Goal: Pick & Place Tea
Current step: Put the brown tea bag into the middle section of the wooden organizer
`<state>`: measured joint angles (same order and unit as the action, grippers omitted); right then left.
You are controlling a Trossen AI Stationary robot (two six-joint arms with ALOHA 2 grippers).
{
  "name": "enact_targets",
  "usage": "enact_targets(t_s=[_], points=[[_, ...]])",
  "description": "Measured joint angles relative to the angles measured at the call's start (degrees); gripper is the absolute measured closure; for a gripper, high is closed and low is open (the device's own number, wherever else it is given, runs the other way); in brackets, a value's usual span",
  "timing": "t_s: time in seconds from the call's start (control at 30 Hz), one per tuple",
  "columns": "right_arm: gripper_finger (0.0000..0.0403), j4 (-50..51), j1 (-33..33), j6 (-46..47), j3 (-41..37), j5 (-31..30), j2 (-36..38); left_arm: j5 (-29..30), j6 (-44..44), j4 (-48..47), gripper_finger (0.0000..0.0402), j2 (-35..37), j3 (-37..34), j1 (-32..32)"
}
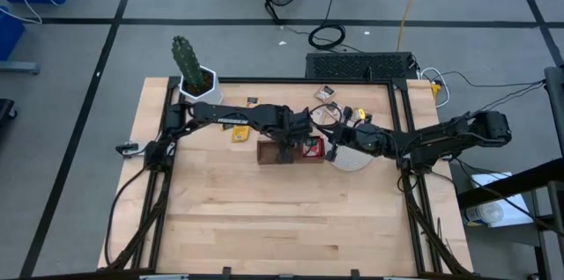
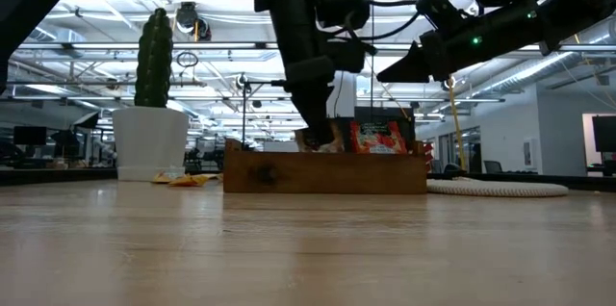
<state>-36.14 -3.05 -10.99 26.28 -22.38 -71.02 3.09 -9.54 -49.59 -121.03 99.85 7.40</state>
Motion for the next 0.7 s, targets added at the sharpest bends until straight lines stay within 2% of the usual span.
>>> enact_targets(t_s=[0.37, 0.53, 0.7], points=[[0.0402, 0.04, 0.02, 0.90, 0.00, 0.05, 0.00, -0.02, 2.58, 0.22, 0.0401, -0.72, 0.00, 0.61], [0.0401, 0.86, 0.02, 0.88, 0.00, 0.05, 0.00, 0.10, 4.92, -0.82, 0.0387, -0.73, 0.00, 0.57], [0.0402, 1.11, 0.02, 0.90, 0.00, 0.03, 0.00, 1.46, 6.19, -2.07, 0.0398, -0.74, 0.00, 0.57]])
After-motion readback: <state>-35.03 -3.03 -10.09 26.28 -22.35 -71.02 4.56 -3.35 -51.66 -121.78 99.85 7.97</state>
